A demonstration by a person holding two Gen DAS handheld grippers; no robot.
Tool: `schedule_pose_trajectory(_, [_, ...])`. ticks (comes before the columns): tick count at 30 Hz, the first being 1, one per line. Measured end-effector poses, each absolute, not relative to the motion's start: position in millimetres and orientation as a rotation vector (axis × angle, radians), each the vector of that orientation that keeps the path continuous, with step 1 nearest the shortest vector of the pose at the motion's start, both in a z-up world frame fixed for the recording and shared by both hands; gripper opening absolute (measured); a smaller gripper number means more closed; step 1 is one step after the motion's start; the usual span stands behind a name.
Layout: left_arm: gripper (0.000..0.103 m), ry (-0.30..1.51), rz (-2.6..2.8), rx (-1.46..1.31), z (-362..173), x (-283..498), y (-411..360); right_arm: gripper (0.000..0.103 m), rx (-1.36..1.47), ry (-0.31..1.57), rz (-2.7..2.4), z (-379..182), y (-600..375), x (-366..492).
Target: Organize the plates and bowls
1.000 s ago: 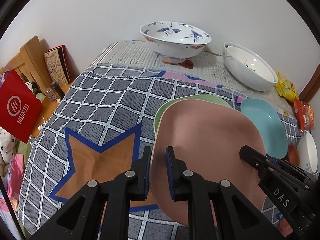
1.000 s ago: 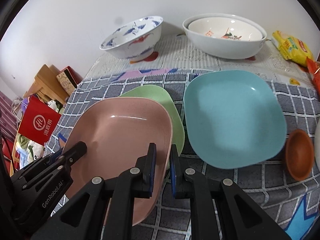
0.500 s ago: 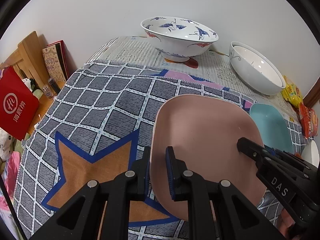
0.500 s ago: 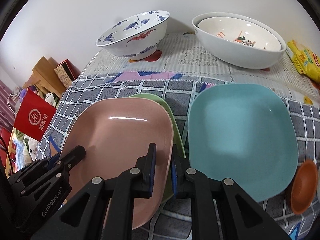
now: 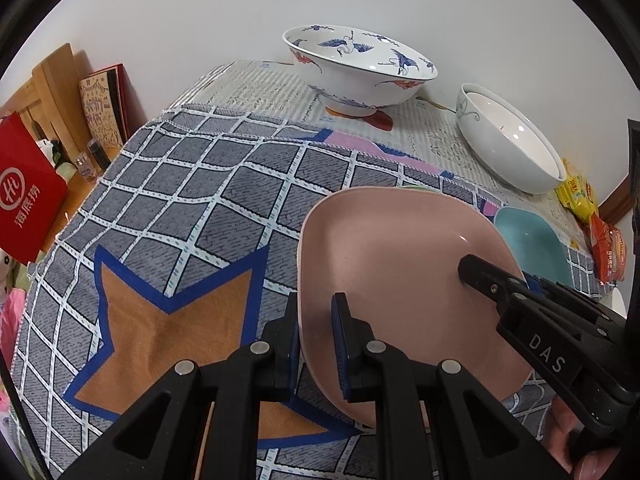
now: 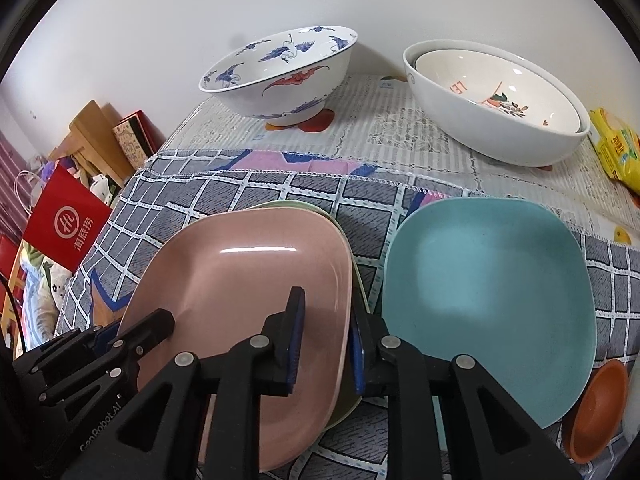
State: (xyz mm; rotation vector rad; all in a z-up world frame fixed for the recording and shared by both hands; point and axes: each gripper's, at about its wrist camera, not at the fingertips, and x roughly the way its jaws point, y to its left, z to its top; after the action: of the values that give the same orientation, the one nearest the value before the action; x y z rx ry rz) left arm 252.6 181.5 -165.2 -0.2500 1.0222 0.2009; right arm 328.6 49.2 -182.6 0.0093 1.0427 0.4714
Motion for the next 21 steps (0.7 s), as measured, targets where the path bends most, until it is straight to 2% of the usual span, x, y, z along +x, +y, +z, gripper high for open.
schedule_pose_trajectory(6, [0.014, 1.028, 0.175, -0.261, -164.7, 246.5, 178.8, 0.026, -0.016, 1.032, 0.476, -176.4, 47.8, 322.6])
schedule_pose_trajectory(9, [0.016, 1.026, 0.165, -0.26, -162.5, 244.8, 176.2, 0.033, -0.011, 1.029, 0.483, -173.3, 45.1, 318.8])
schedule_pose_trajectory(17, [0.019, 1.03, 0.15, -0.268, -158.9, 243.8, 175.9, 0.039, -0.012, 1.021, 0.501, -173.5, 48.7, 320.3])
schedule_pose_trajectory(21, [0.027, 1.029, 0.136, -0.271, -159.3, 246.6, 177.7, 0.039, -0.026, 1.025, 0.519, -175.8, 53.3, 326.1])
